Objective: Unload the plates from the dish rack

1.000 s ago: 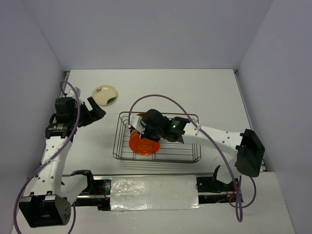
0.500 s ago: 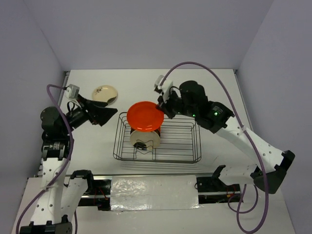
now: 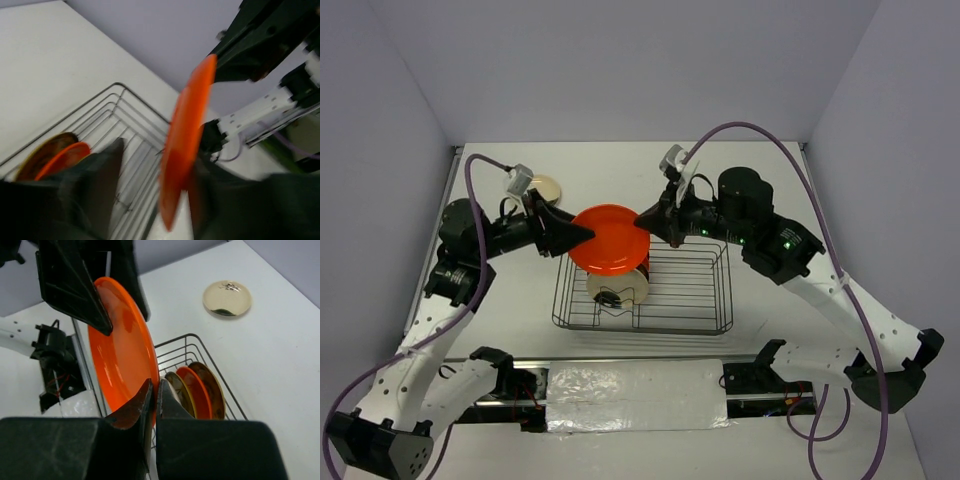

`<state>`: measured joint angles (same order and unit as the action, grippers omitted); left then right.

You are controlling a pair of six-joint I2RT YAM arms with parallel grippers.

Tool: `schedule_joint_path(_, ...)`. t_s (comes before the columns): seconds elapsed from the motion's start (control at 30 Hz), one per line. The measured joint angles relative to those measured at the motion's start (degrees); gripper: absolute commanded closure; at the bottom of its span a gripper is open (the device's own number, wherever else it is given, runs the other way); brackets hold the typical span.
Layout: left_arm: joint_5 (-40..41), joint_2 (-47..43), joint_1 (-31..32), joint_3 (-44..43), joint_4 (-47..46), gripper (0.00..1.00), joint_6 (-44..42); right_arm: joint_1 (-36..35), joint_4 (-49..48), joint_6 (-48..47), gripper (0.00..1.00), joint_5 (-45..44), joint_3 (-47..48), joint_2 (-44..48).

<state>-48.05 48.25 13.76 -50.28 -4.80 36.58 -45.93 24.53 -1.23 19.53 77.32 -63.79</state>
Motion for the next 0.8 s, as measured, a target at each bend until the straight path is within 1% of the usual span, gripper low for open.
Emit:
schedule_joint_path(0.03, 0.4, 0.0, 0.7, 0.0, 0.0, 0.66, -0.2, 0.0, -0.2, 0.3, 1.0, -0.5, 0.0, 0.0)
schedule_joint_path(0.07, 0.7, 0.0, 1.4, 0.0, -0.3, 0.87, -0.4, 0.0, -0.4, 1.1, 1.0, -1.4, 0.0, -0.2)
schedule_joint_path(0.1, 1.3, 0.0, 2.2, -0.2, -0.3, 0.94, -1.3, 0.1, -0.4, 2.4, 0.94, -2.7, 0.0, -0.5)
schedule_joint_path(0.13, 3.1, 0.1, 2.7, -0.3, 0.4, 1.0, -2.1, 0.3, -1.1, 4.6, 0.45, -4.2, 0.0, -0.6)
schedule_joint_path(0.17, 4.1, 0.5, 3.0, -0.6, 0.6, 1.0, -2.1, 0.3, -1.2, 5.3, 0.15, -5.2, 0.0, -0.7)
schedule_joint_path(0.2, 5.1, 1.4, 3.3, -1.4, 1.2, 1.0, -1.6, 0.5, -1.1, 6.8, 0.0, -7.1, 0.0, -0.7)
schedule_joint_path(0.3, 11.0, 6.1, 3.8, -6.0, 3.5, 1.0, -0.7, 1.9, -1.0, 11.5, 0.0, -15.4, -0.5, 0.2)
schedule_joint_path(0.4, 20.2, 15.8, 3.8, -16.5, 8.4, 1.0, -0.3, 5.1, -0.8, 16.8, 0.0, -24.7, -5.0, 4.9)
schedule_joint_path(0.5, 27.1, 31.5, 3.7, -32.9, 12.3, 1.0, -1.5, 6.8, 1.0, 19.7, 0.0, -30.6, -9.8, 12.2)
schedule_joint_path(0.57, 29.2, 45.1, 3.6, -46.2, 14.2, 1.0, -2.8, 7.0, 2.3, 20.5, 0.0, -32.8, -10.3, 16.0)
schedule_joint_path(0.6, 29.6, 50.7, 3.5, -51.4, 14.9, 1.0, -3.5, 7.0, 2.4, 20.7, 0.0, -33.4, -10.3, 17.2)
schedule_joint_path(0.63, 29.5, 57.2, 3.3, -57.7, 17.4, 1.0, -3.9, 7.0, 2.7, 20.8, 0.0, -34.1, -10.3, 18.4)
schedule_joint_path(0.7, 28.6, 71.6, 3.3, -72.6, 21.5, 1.0, -4.7, 7.2, 3.7, 20.9, 0.0, -34.9, -10.4, 20.7)
schedule_joint_path(0.73, 28.1, 77.3, 3.3, -78.0, 22.6, 0.96, -4.9, 7.3, 4.1, 20.9, 0.0, -35.3, -10.7, 21.7)
schedule_joint_path(0.77, 27.6, 82.7, 3.3, -82.5, 24.0, 0.95, -5.0, 7.4, 4.3, 20.9, 0.0, -35.3, -11.1, 22.5)
schedule_joint_path(0.8, 26.8, 86.9, 3.3, -85.0, 25.4, 0.94, -4.9, 7.5, 4.8, 20.9, 0.0, -35.3, -11.9, 23.4)
